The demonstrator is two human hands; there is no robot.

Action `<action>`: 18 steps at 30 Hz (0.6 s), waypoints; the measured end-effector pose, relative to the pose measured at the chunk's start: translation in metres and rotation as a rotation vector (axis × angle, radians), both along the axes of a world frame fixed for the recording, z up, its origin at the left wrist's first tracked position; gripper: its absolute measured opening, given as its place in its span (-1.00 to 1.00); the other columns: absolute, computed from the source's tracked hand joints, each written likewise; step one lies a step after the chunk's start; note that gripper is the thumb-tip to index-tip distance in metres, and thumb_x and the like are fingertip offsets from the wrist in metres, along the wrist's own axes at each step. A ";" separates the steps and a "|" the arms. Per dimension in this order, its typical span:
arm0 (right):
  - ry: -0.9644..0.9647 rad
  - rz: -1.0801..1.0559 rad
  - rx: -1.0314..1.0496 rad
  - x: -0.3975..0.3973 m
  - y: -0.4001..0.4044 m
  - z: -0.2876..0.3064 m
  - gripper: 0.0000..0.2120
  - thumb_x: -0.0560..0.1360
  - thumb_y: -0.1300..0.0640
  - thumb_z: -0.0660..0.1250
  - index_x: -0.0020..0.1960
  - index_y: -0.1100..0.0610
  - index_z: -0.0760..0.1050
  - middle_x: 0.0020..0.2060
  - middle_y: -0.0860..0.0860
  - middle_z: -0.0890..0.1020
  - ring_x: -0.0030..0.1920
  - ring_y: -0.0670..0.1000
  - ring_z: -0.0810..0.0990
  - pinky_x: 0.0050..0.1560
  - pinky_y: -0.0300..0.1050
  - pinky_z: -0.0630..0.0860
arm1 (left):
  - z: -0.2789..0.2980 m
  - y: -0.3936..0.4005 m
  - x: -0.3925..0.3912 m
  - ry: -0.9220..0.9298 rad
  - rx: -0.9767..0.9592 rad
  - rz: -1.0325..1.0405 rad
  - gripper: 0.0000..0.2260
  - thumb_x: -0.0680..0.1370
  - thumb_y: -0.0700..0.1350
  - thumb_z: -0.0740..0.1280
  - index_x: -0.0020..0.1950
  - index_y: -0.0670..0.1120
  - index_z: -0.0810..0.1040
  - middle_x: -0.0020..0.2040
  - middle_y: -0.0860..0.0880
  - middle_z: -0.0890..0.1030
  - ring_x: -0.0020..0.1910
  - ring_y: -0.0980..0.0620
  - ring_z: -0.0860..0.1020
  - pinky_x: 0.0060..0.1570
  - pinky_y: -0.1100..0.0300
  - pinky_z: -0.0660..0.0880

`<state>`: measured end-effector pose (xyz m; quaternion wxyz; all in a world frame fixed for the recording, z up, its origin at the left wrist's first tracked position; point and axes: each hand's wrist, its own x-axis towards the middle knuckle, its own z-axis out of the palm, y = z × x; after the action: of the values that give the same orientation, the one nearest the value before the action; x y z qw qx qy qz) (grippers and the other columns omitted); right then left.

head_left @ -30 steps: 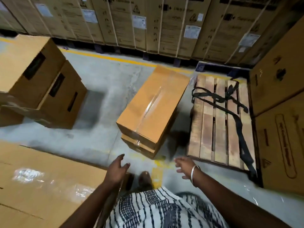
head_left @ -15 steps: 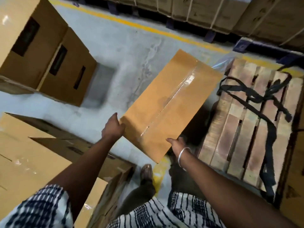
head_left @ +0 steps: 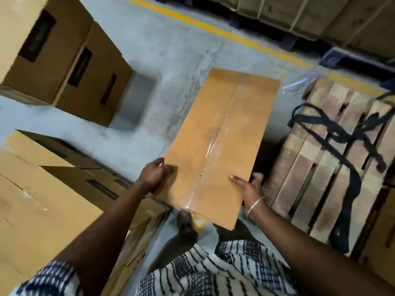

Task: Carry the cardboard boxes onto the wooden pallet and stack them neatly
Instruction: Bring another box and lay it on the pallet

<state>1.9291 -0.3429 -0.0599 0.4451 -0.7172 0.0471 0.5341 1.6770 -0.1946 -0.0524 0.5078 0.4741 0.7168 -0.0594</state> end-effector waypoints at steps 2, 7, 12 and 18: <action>-0.016 0.045 0.042 0.018 0.005 0.021 -0.41 0.38 0.37 0.49 0.19 0.12 0.18 -0.02 0.12 0.54 -0.12 0.09 0.57 -0.17 -0.03 0.55 | 0.032 -0.025 0.014 -0.037 0.062 0.028 -0.67 0.45 0.07 0.32 0.13 -0.05 0.58 0.02 -0.07 0.65 0.00 -0.09 0.59 0.05 0.01 0.49; 0.033 0.283 0.138 0.042 0.018 0.080 -0.46 0.43 0.34 0.44 0.26 0.14 0.21 0.00 0.14 0.54 -0.15 0.08 0.57 -0.27 -0.06 0.49 | 0.088 -0.080 0.012 -0.114 0.152 0.224 -0.72 0.50 0.07 0.24 0.10 -0.06 0.48 0.02 -0.11 0.61 0.02 -0.12 0.56 0.09 -0.04 0.49; 0.078 0.535 0.288 0.019 0.035 0.144 0.09 -0.15 -0.09 0.69 0.25 0.12 0.25 0.05 0.18 0.58 -0.19 0.08 0.67 -0.30 -0.05 0.58 | 0.148 -0.136 -0.022 -0.219 0.292 0.570 -0.92 0.60 -0.21 0.26 0.07 -0.18 0.48 -0.09 -0.11 0.58 -0.12 -0.08 0.55 -0.24 0.18 0.42; 0.195 0.838 0.469 -0.065 0.050 0.202 -0.60 0.43 0.39 0.37 0.11 0.07 0.30 -0.06 0.19 0.60 -0.34 0.08 0.67 -0.43 -0.08 0.57 | 0.208 -0.223 -0.088 -0.346 0.479 0.988 -0.91 0.59 -0.26 0.26 0.07 -0.19 0.39 -0.10 -0.19 0.55 -0.25 -0.04 0.51 -0.33 0.18 0.47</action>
<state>1.8638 -0.2930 0.1425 0.3350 -0.5018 -0.3256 0.7280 1.5894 -0.4176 0.1559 0.4636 0.1875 0.7533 0.4271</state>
